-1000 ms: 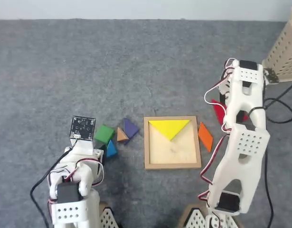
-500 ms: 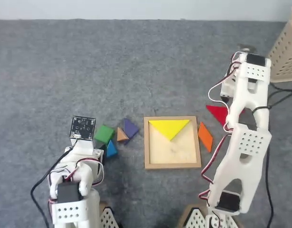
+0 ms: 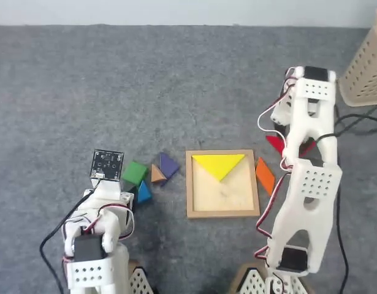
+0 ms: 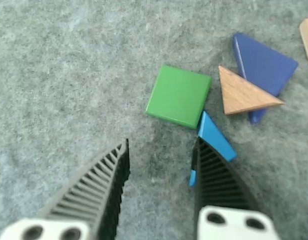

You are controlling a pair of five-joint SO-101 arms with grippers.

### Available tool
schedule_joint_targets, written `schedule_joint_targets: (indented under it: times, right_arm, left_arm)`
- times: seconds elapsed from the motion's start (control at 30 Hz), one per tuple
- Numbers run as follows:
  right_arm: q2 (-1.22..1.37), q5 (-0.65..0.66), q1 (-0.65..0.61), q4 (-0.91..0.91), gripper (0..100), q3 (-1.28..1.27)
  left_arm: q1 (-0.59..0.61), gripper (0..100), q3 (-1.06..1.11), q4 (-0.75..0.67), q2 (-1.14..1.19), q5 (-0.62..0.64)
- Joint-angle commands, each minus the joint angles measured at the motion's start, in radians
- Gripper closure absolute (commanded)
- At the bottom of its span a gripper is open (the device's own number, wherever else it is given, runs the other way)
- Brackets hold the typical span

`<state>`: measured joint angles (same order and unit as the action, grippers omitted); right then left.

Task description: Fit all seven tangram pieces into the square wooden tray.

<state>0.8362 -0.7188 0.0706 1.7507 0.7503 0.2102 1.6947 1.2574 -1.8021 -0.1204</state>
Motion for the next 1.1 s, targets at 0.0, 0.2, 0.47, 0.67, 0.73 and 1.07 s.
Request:
schedule_joint_targets:
  times: [0.0,0.2,0.47,0.67,0.73,1.07]
  right_arm:
    - [-0.051,-0.155,-0.021,0.036,78.5,0.006]
    - [-0.025,-0.157,-0.019,0.028,67.6,0.006]
    - [0.036,-0.206,-0.022,0.021,58.9,0.006]
    - [0.054,-0.218,-0.024,-0.056,58.8,0.008]
    - [0.058,-0.229,-0.024,-0.068,58.7,0.008]
    - [0.033,-0.258,0.012,0.025,58.9,0.046]
  left_arm:
    - [0.003,81,-0.008,0.005,-0.017,-0.008]
    - [0.003,81,-0.008,0.005,-0.017,-0.008]
    - [0.003,81,-0.008,0.005,-0.017,-0.008]
    - [0.003,81,-0.008,0.005,-0.017,-0.008]
    - [0.003,81,-0.008,0.005,-0.017,-0.008]
    - [0.003,81,-0.008,0.005,-0.017,-0.008]
